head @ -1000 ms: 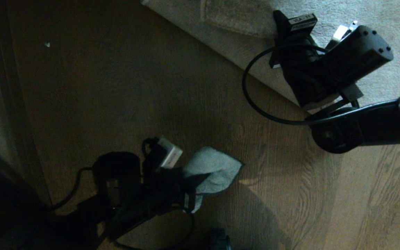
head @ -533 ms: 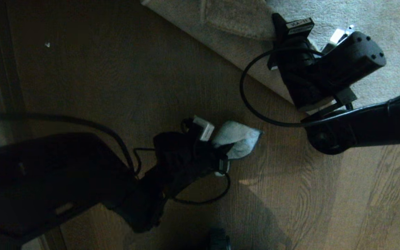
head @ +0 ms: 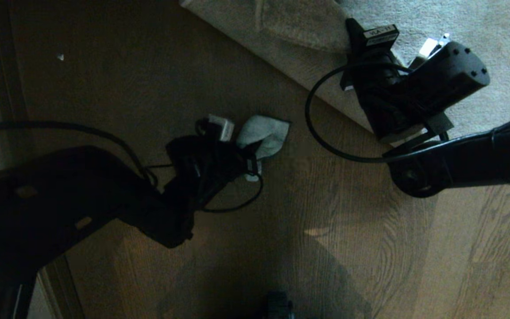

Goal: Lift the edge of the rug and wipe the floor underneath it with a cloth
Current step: Wipe the floor under the carpet with a rag

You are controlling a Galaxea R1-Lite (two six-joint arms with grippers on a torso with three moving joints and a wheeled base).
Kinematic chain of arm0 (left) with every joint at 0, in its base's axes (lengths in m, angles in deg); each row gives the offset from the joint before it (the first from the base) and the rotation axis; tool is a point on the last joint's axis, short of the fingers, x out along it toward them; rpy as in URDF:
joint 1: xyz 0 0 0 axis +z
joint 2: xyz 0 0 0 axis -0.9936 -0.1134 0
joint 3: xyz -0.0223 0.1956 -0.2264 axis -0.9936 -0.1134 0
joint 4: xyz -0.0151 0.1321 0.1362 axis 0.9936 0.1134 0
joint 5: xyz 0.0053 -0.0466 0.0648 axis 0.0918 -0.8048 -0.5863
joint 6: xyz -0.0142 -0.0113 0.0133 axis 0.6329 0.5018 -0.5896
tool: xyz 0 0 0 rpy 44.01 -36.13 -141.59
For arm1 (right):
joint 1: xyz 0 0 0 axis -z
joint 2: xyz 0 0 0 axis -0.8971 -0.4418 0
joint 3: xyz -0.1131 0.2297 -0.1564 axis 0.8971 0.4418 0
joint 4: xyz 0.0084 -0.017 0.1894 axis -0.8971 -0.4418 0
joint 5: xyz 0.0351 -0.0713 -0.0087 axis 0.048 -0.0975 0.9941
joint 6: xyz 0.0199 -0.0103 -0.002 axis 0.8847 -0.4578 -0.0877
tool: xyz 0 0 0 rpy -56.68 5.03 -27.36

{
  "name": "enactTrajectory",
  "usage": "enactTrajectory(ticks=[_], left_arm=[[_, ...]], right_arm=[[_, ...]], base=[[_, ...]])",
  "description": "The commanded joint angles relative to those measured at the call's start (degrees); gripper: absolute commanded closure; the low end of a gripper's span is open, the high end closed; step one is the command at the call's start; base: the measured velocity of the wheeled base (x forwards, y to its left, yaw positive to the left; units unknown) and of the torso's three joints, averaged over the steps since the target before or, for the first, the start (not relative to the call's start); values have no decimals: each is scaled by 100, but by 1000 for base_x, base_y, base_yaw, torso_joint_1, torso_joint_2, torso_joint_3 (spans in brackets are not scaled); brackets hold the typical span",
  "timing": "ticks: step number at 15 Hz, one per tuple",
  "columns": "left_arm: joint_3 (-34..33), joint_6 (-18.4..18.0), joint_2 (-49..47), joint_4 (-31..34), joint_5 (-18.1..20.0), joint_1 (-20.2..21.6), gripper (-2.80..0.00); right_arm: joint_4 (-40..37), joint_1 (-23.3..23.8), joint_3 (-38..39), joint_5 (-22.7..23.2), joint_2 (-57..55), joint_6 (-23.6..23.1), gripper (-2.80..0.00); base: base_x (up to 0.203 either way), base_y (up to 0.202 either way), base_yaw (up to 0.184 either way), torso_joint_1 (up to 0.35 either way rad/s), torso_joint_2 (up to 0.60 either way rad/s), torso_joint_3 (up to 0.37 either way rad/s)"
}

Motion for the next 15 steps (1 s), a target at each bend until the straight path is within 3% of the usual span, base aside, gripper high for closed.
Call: enactTrajectory(ticks=[1, 7, 11, 15], left_arm=[[4, 0, 403, -29, -41, 359, 0], [-613, -23, 1603, -22, -20, 739, 0], [-2016, -166, 2694, -22, 4, 766, 0], [-3841, -189, 4028, 56, 5, 773, 0]], right_arm=[[50, -10, -9, 6, 12, 44, 0], [86, -10, 17, 14, 39, 45, 0], [86, -10, 17, 6, 39, 44, 0], [86, -18, 26, -3, 39, 36, 0]], base=[[0, 0, 0, 0, 0, 0], [0, 0, 0, 0, 0, 0], [0, 0, 0, 0, 0, 0], [0, 0, 0, 0, 0, 0]])
